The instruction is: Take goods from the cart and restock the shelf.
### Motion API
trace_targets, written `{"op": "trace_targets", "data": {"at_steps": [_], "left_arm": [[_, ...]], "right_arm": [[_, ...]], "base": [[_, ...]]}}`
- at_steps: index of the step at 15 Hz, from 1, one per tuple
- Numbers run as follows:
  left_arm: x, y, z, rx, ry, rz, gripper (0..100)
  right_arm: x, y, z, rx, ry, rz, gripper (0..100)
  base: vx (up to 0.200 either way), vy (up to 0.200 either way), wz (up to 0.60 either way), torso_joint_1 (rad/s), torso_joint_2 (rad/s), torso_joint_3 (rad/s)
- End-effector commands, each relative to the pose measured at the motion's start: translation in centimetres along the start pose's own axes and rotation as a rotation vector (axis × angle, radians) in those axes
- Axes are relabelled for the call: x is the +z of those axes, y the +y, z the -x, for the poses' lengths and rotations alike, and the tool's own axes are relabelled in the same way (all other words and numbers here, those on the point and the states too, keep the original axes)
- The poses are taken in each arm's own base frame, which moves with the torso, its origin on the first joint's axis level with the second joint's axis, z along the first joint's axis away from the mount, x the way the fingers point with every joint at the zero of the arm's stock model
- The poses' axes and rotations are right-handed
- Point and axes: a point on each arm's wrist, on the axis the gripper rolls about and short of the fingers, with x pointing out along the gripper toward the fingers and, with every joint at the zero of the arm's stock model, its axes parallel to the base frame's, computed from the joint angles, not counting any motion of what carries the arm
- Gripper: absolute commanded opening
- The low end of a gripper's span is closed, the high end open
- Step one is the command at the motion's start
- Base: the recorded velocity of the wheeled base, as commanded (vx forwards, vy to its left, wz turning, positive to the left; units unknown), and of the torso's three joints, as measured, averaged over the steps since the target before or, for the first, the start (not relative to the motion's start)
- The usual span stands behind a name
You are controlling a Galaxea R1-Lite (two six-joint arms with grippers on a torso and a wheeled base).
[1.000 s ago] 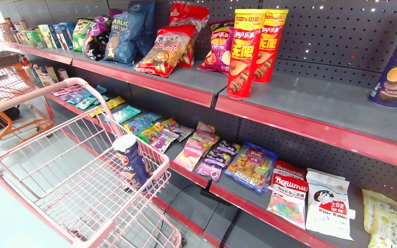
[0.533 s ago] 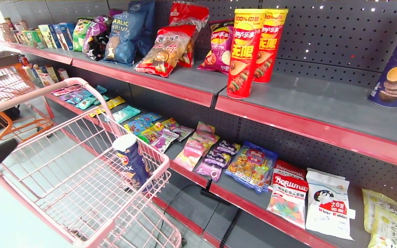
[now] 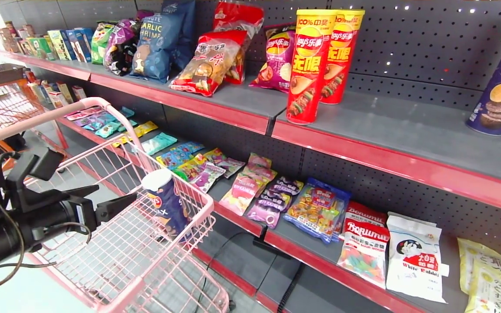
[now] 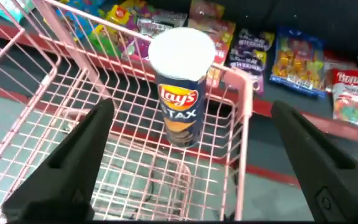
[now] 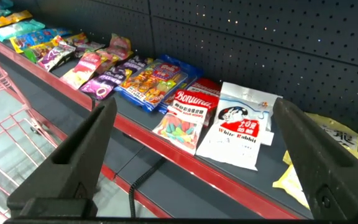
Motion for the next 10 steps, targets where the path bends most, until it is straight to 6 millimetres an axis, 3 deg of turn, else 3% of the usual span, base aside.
{"op": "trace_targets", "data": {"at_steps": [1,6,10], "left_arm": [[-3.4,1.2,-3.0,-0.009,0.09,0.026,100],[-4.8,1.9,-4.8,-0.035,0.135,0.043,100],[-5.4,2.4,-6.6,-0.081,0.075,0.009,100]], "right_arm": [[0.0,0.0,0.0,0.0,0.001,0.001,100],[0.0,0.0,0.0,0.0,0.001,0.001,100],[0.0,0.0,0.0,0.0,0.001,0.001,100]], "base": [[0.0,0.0,0.0,0.0,0.0,0.0],[0.0,0.0,0.0,0.0,0.0,0.0],[0.0,0.0,0.0,0.0,0.0,0.0]]}}
